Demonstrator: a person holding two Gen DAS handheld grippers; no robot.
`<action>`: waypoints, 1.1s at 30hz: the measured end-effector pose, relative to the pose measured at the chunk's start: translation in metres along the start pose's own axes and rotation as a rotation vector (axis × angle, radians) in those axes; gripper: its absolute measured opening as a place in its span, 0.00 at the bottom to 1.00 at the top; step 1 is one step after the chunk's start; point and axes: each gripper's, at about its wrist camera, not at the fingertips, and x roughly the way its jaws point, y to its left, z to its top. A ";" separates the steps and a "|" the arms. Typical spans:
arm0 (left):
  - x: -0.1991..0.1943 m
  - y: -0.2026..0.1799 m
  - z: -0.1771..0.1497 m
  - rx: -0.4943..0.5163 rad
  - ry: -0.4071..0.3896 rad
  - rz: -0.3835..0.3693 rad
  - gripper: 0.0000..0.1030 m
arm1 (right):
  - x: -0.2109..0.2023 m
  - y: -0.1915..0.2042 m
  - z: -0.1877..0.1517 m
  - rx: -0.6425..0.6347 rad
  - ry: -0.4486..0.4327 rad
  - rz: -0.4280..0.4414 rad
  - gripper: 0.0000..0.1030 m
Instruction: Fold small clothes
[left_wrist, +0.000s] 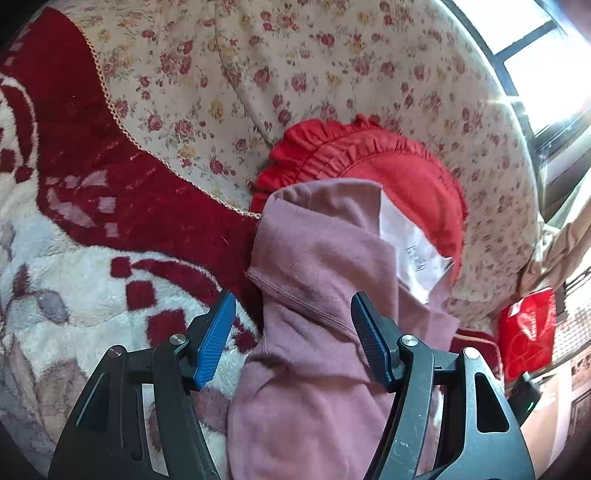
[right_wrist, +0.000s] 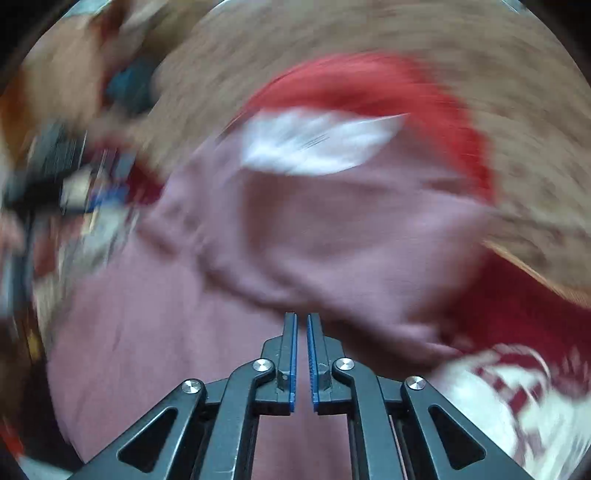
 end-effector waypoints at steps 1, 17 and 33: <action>0.006 0.001 -0.001 -0.022 0.014 -0.009 0.63 | 0.000 -0.014 0.002 0.059 -0.006 -0.032 0.37; 0.022 -0.024 -0.022 0.057 0.074 0.031 0.63 | 0.052 -0.119 0.034 0.317 0.021 -0.163 0.01; -0.031 -0.017 -0.045 0.052 0.017 0.053 0.63 | 0.026 -0.073 0.017 0.267 0.035 0.010 0.06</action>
